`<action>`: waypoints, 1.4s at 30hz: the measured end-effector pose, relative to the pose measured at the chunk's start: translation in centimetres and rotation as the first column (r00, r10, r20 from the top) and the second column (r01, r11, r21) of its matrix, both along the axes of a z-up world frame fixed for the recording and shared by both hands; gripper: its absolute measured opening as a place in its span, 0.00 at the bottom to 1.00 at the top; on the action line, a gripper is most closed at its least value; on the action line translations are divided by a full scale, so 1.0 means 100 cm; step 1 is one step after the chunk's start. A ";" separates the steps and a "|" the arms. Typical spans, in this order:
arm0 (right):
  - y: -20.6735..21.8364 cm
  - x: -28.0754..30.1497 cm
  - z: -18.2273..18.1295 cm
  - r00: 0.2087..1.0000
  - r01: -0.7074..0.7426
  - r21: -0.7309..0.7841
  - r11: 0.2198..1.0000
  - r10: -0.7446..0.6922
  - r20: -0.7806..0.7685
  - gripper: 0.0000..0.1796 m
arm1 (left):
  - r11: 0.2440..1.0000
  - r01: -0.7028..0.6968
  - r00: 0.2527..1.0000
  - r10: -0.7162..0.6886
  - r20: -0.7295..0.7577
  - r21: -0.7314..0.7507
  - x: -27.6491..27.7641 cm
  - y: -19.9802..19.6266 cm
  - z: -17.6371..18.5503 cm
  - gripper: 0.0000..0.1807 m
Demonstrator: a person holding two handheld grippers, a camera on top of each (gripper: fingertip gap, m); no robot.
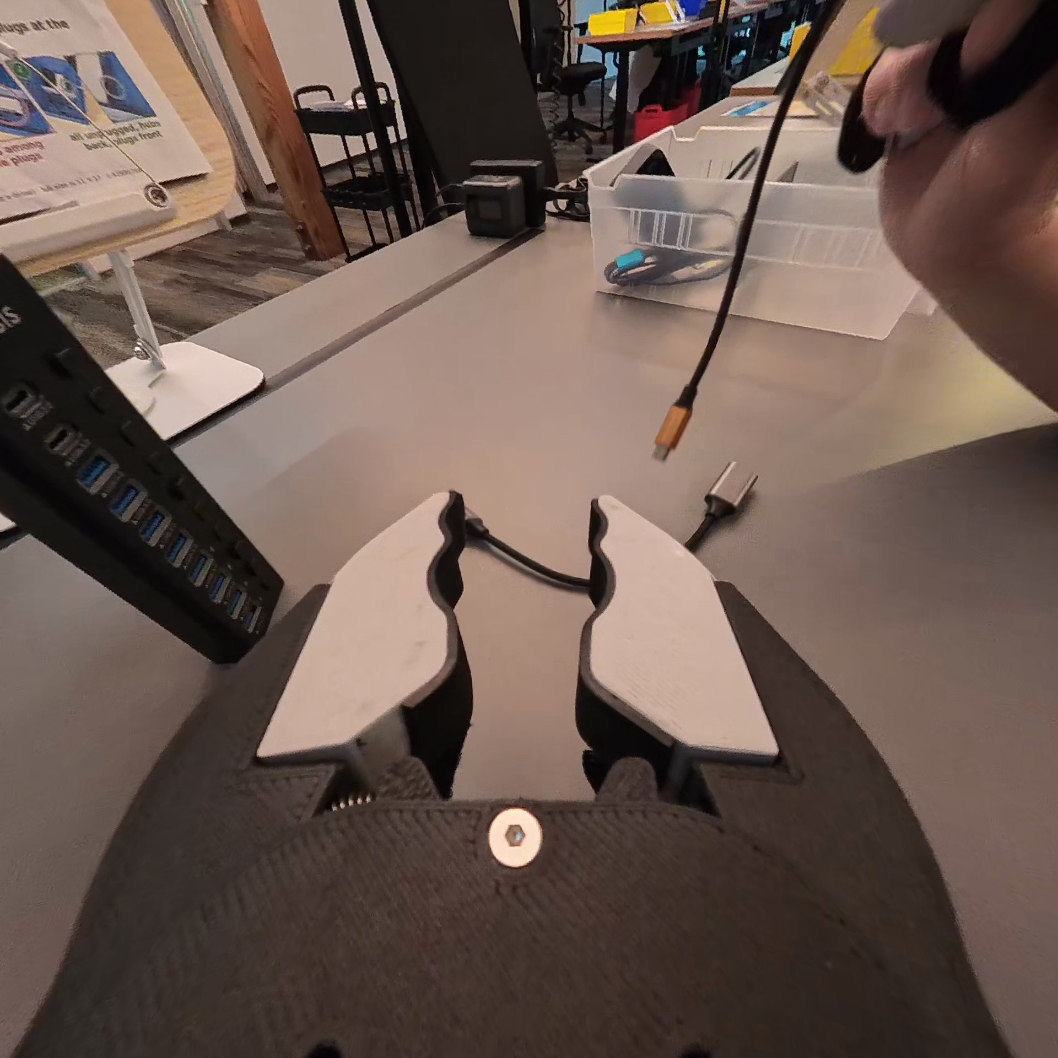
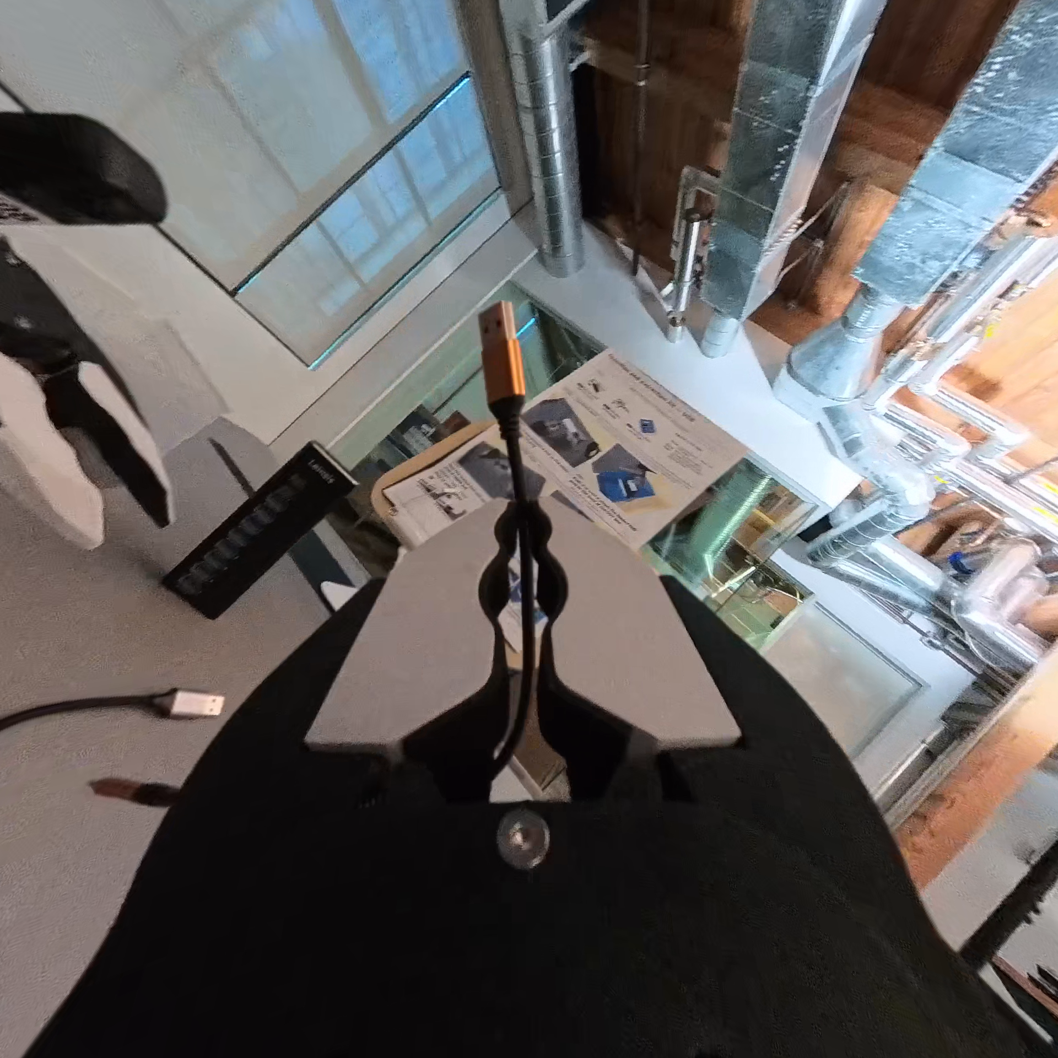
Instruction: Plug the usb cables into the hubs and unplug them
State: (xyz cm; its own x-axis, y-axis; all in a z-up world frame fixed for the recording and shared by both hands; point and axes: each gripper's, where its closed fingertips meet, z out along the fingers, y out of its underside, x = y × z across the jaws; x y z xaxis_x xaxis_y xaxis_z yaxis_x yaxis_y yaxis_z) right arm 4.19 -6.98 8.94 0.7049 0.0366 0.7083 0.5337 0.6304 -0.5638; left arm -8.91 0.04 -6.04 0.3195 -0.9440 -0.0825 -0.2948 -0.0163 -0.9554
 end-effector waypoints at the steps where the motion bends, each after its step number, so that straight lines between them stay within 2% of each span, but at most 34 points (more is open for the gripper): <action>1: -0.002 0.006 0.005 1.000 0.018 0.015 1.000 -0.018 -0.016 0.02 | 1.000 0.002 1.000 -0.002 -0.007 0.001 0.001 0.000 -0.002 0.22; 4: -0.001 0.012 0.003 1.000 0.027 -0.006 1.000 -0.026 0.005 0.02 | 1.000 0.005 1.000 -0.005 -0.010 -0.005 0.002 -0.001 -0.004 0.22; 7: 0.003 -0.007 -0.014 0.983 -0.181 -0.156 0.971 0.176 -0.043 0.02 | 1.000 0.004 1.000 -0.004 0.002 -0.020 0.002 0.000 -0.004 0.22; 9: 0.006 -0.026 -0.027 0.932 -0.361 -0.307 0.881 0.331 -0.147 0.02 | 0.999 0.003 1.000 -0.002 0.019 -0.033 0.001 0.002 -0.003 0.22; 11: 0.016 -0.039 -0.041 0.890 -0.455 -0.431 0.780 0.375 -0.261 0.02 | 0.999 0.001 0.999 0.001 0.042 -0.049 -0.001 0.003 0.000 0.22; 15: 0.017 -0.070 -0.074 0.778 -0.627 -0.545 0.557 0.490 -0.393 0.02 | 0.998 0.013 0.993 -0.005 0.119 -0.059 -0.005 0.003 0.012 0.22; 18: 0.020 -0.082 -0.092 0.761 -0.643 -0.577 0.504 0.508 -0.404 0.02 | 0.997 0.070 0.976 -0.060 0.209 -0.040 -0.004 -0.006 0.029 0.22; 25: 0.032 -0.101 -0.120 0.842 -0.516 -0.673 0.530 0.455 -0.288 0.02 | 0.985 0.171 0.947 -0.156 0.280 -0.029 0.000 -0.029 0.048 0.23; 29: 0.035 -0.107 -0.131 0.885 -0.423 -0.697 0.579 0.428 -0.182 0.02 | 0.964 0.251 0.930 -0.214 0.299 -0.091 0.002 -0.039 0.047 0.16; 33: 0.037 -0.110 -0.140 0.902 -0.357 -0.712 0.605 0.421 -0.095 0.02 | 0.948 0.282 0.941 -0.245 0.234 -0.144 0.003 -0.037 0.031 0.03; 36: 0.038 -0.110 -0.149 0.912 -0.301 -0.726 0.618 0.409 -0.031 0.02 | 0.929 0.300 0.940 -0.248 0.235 -0.217 0.003 -0.035 0.024 0.03; 39: 0.031 -0.111 -0.142 0.892 -0.346 -0.680 0.646 0.451 -0.025 0.02 | 0.881 0.358 0.912 -0.257 0.321 -0.310 0.001 -0.037 0.032 0.03; 41: 0.023 -0.106 -0.117 0.880 -0.414 -0.554 0.722 0.472 -0.043 0.16 | 0.836 0.402 0.882 -0.244 0.404 -0.373 -0.004 -0.036 0.042 0.03; 42: 0.019 -0.100 -0.102 0.878 -0.443 -0.475 0.760 0.475 -0.059 0.19 | 0.804 0.442 0.859 -0.251 0.445 -0.398 -0.007 -0.038 0.048 0.03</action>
State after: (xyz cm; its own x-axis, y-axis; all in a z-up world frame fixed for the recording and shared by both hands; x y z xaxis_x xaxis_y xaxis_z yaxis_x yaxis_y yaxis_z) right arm -5.79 -5.07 -1.25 0.4749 0.6766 0.5628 0.2916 0.4824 -0.8260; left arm -9.58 -3.79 -1.23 -0.1210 -0.8836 0.4523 -0.0141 -0.4541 -0.8908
